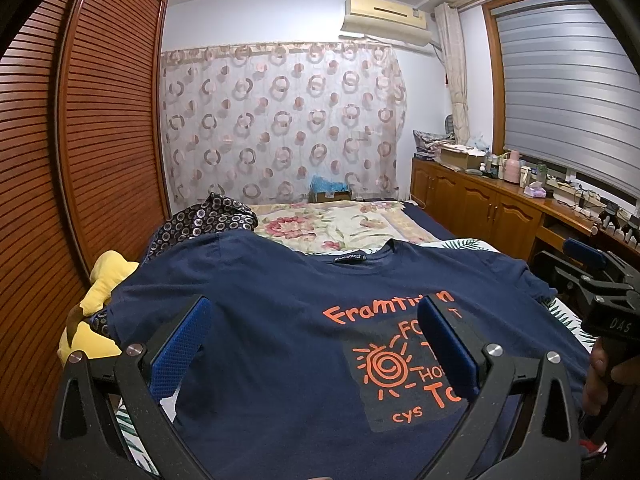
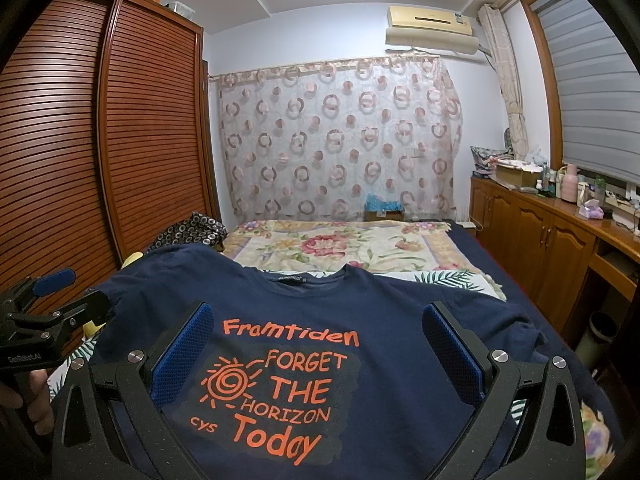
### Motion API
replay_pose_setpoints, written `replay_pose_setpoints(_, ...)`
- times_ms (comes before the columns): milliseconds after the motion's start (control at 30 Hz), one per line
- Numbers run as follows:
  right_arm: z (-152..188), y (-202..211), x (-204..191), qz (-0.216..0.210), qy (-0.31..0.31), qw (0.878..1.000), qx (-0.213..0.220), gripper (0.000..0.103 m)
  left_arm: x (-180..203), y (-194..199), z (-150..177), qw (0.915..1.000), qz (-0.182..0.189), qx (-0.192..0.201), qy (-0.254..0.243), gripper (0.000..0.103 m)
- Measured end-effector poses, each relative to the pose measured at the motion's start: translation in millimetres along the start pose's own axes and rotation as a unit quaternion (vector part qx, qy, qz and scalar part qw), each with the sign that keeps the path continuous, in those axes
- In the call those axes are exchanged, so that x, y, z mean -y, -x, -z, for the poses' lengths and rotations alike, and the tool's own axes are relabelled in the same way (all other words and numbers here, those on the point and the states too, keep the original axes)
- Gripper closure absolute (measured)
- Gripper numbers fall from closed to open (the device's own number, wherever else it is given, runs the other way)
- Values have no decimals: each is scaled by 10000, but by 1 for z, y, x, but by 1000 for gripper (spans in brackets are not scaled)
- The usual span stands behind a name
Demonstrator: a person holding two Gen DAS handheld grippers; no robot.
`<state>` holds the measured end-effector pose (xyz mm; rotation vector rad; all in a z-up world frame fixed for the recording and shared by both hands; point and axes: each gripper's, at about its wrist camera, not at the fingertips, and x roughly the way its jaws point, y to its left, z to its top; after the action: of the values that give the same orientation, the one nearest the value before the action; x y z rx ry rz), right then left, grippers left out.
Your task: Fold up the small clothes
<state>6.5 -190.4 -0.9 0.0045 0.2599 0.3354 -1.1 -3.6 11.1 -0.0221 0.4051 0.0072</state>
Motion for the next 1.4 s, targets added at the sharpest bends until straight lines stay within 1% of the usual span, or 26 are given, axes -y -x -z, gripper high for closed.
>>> replay_pose_setpoints(1200,-2,-1,-3,-53,11,10000,7,0,1,1,2,10000,-4,27,-26,0)
replay_pose_setpoints(1333,0,-5,-4,-181,32,9998,-67,0,-5,4,-6,9999,-40,-94,-36,0)
replay_pose_setpoints(1367,0,-6,-4,-211,43,9997,-84,0,-20,9,-17,9999,-40,-123,-41,0)
replay_pose_setpoints(1400,0,-8,-5,-257,66,9996,-122,0,-23,10,-18,9999,-56,-149,-49,0)
